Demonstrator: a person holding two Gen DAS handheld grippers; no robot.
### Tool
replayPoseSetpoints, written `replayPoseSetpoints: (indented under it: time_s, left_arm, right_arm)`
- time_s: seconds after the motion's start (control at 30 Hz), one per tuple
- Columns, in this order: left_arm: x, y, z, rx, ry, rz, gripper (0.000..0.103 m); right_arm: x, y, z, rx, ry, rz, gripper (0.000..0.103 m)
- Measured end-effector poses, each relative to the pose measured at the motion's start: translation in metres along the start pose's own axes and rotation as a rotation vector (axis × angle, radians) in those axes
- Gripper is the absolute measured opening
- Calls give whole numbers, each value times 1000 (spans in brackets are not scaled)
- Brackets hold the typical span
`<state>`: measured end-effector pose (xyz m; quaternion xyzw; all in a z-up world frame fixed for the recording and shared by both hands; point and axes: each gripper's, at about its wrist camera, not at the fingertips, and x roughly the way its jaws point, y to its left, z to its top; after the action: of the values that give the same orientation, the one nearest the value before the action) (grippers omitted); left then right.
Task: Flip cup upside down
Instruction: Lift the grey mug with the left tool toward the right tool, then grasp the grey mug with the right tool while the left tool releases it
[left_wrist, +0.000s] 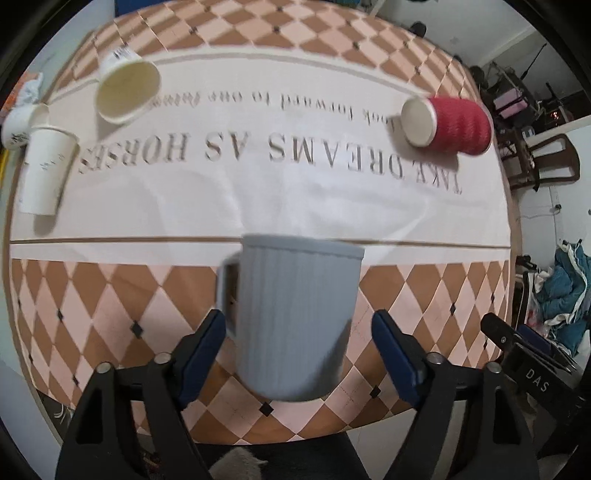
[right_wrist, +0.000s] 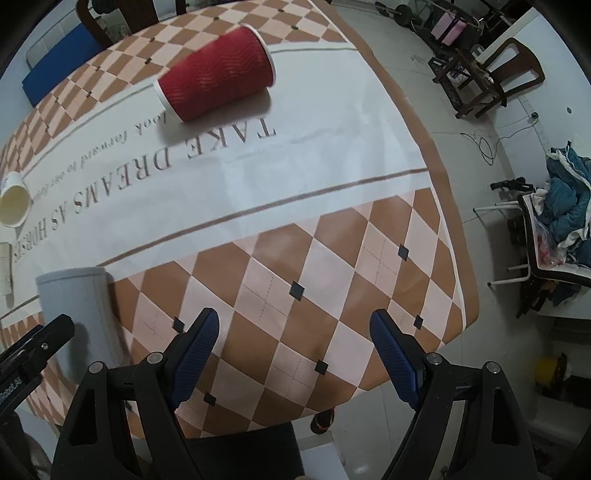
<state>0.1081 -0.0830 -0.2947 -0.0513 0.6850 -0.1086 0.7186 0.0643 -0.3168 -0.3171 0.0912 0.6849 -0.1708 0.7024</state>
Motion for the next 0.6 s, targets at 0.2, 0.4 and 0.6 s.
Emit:
replayPoseSetpoints:
  time_s: [0.2, 0.4, 0.6]
  left_arm:
    - [-54, 23, -13, 4, -155, 75, 102]
    - [-66, 58, -43, -5, -248, 315, 102]
    - [-9, 92, -66, -102, -120, 398, 102]
  right_arm:
    - [-39, 26, 5, -224, -119, 62, 93]
    - [-75, 115, -32, -897, -272, -137, 93]
    - [-34, 177, -119, -1793, -392, -514, 93]
